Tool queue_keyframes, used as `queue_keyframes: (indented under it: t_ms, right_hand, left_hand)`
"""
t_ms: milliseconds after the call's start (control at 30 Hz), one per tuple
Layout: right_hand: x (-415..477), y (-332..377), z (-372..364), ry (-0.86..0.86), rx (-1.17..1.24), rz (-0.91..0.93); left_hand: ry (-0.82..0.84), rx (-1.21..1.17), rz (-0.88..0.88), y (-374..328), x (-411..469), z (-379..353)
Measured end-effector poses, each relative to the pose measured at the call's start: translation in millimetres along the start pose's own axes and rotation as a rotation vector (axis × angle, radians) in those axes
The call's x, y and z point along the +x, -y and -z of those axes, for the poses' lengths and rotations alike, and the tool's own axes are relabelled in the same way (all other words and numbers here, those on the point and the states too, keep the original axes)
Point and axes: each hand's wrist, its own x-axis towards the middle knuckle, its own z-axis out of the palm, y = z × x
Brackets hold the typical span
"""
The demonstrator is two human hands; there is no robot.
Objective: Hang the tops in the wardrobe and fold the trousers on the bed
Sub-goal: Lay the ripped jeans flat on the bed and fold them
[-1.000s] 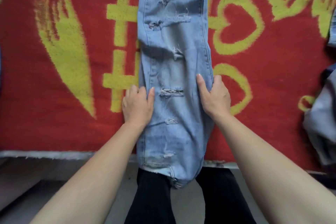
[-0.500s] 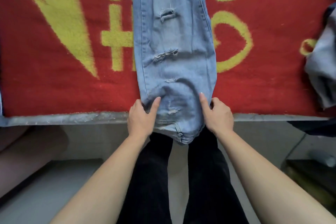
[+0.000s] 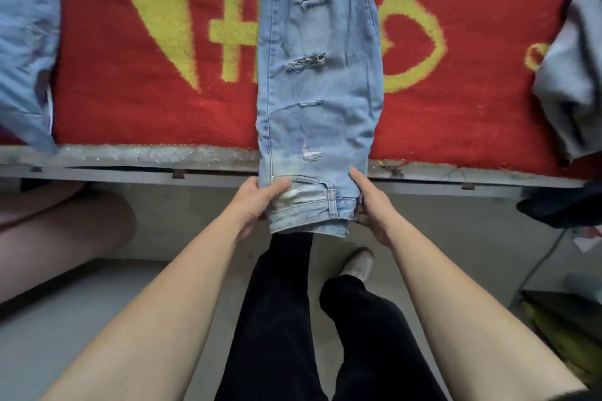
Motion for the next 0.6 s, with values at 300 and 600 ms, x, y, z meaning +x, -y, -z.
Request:
queue_keyframes:
  t_ms: [300,600]
  right_hand:
    - [-64.8,-25.4,18.9,0.141,0.017,0.236]
    - [-96.7,-51.1,30.6,-0.164,-0.158,0.122]
  left_hand:
    - [0.026,0.009,-0.027,35.7,-75.0,-17.3]
    - [-0.361,0.142,-0.126,70.3,-95.2,-48.5]
